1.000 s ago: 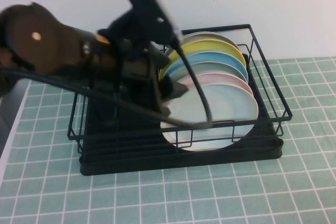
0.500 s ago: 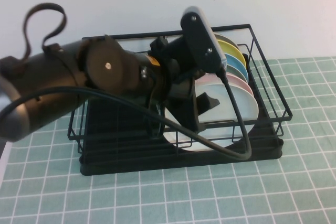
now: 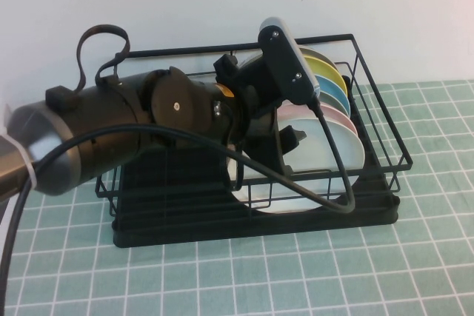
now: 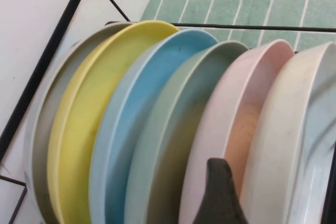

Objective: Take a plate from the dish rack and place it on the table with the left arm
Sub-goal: Grasp the plate from the shelf, then place the plate from the table

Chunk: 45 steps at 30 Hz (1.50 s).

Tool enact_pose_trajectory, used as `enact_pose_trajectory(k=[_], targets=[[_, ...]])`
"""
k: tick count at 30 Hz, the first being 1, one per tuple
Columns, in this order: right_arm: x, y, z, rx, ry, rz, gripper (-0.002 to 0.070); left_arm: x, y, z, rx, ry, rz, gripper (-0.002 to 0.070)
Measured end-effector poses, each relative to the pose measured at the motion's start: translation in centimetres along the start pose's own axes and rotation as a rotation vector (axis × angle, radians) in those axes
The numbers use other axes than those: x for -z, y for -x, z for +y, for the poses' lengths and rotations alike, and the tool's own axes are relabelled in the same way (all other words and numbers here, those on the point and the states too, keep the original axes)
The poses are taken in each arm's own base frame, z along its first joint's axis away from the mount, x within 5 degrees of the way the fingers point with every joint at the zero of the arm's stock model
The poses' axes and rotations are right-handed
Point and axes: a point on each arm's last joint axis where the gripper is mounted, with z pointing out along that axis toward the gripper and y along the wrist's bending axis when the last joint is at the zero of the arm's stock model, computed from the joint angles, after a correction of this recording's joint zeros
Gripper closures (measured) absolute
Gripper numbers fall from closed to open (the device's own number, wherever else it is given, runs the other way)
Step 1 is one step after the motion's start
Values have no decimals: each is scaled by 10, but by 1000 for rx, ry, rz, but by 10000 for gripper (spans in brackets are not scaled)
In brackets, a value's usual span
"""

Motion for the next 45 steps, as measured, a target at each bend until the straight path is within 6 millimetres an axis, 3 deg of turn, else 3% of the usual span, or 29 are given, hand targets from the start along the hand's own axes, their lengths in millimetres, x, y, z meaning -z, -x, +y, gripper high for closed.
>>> enact_pose_trajectory(k=[11,21,24,27,29,33,39,45], targets=[[0,0,0,0,0,0,678,-5,-1,-2,84,-13,-9,239],[0,0,0,0,0,0,678,-38,-25,-10,106,-53,72,247],[0,0,0,0,0,0,678,-42,-27,-8,78,-33,75,328],[0,0,0,-2,0,0,678,-42,-26,-5,60,0,60,516],[0,0,0,0,0,0,678,-39,-22,-8,44,-11,56,542],[0,0,0,0,0,0,678,-20,-8,-2,33,20,5,548],[0,0,0,0,0,0,678,34,24,6,40,66,-113,550],[0,0,0,0,0,0,678,90,44,2,243,-5,-183,551]])
